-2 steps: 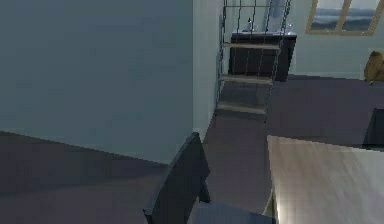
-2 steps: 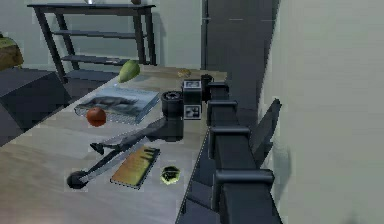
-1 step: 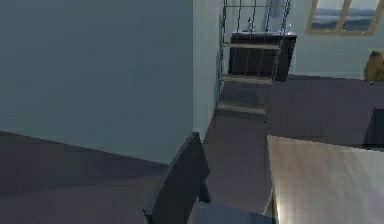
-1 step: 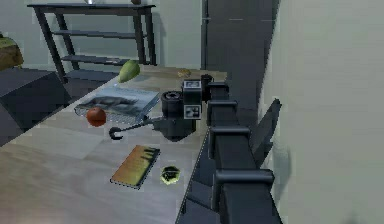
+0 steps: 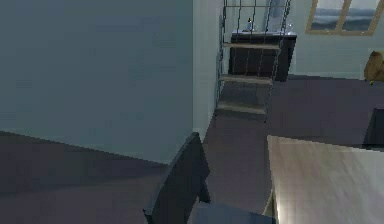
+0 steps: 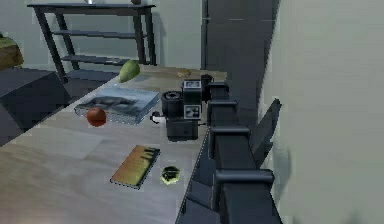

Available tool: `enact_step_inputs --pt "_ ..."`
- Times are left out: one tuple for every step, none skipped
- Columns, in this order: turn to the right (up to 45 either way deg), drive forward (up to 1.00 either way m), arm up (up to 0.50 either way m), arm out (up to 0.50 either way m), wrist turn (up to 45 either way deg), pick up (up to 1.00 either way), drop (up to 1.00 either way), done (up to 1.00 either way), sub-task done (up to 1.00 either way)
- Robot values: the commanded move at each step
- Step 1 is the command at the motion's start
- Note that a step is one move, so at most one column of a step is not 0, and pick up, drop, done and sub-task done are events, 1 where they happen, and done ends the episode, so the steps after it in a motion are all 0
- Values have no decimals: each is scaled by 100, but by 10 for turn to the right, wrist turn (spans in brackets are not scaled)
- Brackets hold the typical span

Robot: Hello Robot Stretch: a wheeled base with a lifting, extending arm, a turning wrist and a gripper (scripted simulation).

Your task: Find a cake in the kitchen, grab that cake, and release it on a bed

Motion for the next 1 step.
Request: enact_step_inputs --pt "0 0 -30 0 0 0 0 0 0"
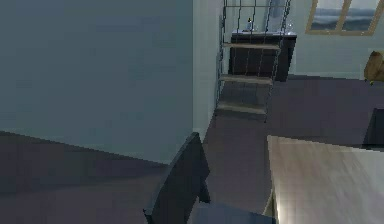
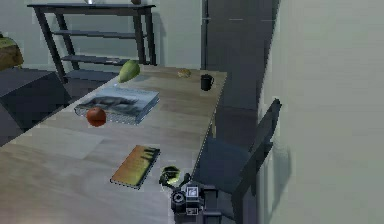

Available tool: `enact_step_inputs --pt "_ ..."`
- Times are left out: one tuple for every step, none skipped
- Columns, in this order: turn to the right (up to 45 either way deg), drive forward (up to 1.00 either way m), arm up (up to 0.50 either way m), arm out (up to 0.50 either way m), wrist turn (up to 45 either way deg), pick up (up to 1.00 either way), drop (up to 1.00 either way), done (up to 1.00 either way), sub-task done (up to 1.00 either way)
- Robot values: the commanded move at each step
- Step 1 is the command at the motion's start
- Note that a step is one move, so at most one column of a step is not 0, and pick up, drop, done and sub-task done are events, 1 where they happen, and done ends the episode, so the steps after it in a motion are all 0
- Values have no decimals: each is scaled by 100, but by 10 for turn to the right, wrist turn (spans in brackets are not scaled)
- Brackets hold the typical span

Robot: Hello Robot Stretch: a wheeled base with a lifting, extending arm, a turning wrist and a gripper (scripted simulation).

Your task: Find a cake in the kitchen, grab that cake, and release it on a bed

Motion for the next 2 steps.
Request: enact_step_inputs --pt "0 0 0 0 0 100 0 0 0" --pt "0 0 10 0 0 0 0 0 0"
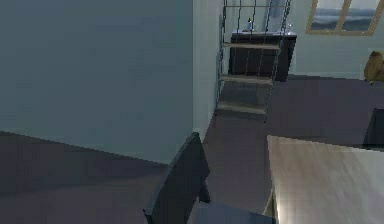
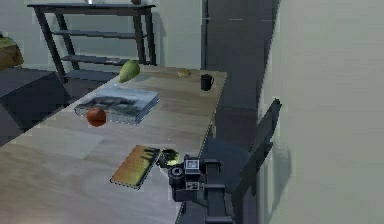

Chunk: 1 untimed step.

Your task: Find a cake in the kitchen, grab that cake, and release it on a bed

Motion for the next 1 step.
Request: enact_step_inputs --pt "0 0 22 0 0 0 0 0 0"
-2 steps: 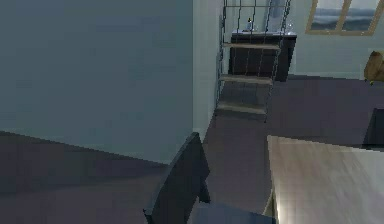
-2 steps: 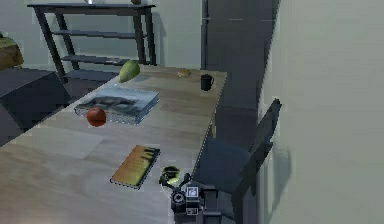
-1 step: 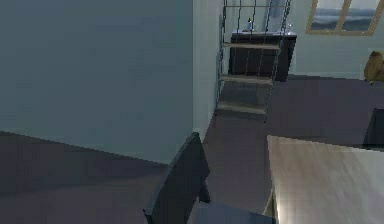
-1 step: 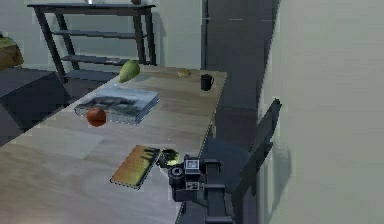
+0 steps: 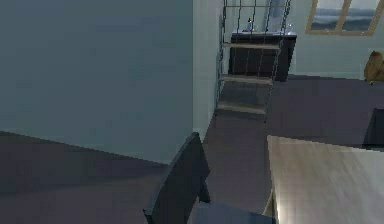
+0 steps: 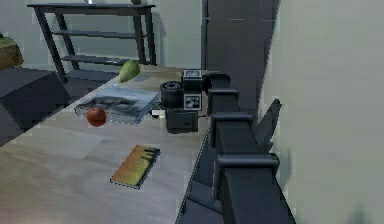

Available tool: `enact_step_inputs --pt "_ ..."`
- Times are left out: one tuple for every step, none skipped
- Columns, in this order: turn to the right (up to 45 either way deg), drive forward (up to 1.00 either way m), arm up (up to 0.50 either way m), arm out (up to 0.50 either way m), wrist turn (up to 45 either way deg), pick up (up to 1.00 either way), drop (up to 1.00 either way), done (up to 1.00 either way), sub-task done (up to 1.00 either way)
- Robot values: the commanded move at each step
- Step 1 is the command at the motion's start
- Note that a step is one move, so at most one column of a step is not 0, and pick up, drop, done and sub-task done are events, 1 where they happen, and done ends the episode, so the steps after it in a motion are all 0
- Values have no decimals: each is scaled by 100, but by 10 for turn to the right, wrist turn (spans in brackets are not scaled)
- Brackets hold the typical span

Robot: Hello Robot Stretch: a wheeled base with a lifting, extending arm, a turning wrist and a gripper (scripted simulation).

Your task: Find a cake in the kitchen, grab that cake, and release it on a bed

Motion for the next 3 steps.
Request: enact_step_inputs --pt "0 0 0 0 -450 0 0 0 0" --pt "0 0 0 0 -450 0 0 0 0" --pt "0 0 0 0 -300 0 0 0 0"
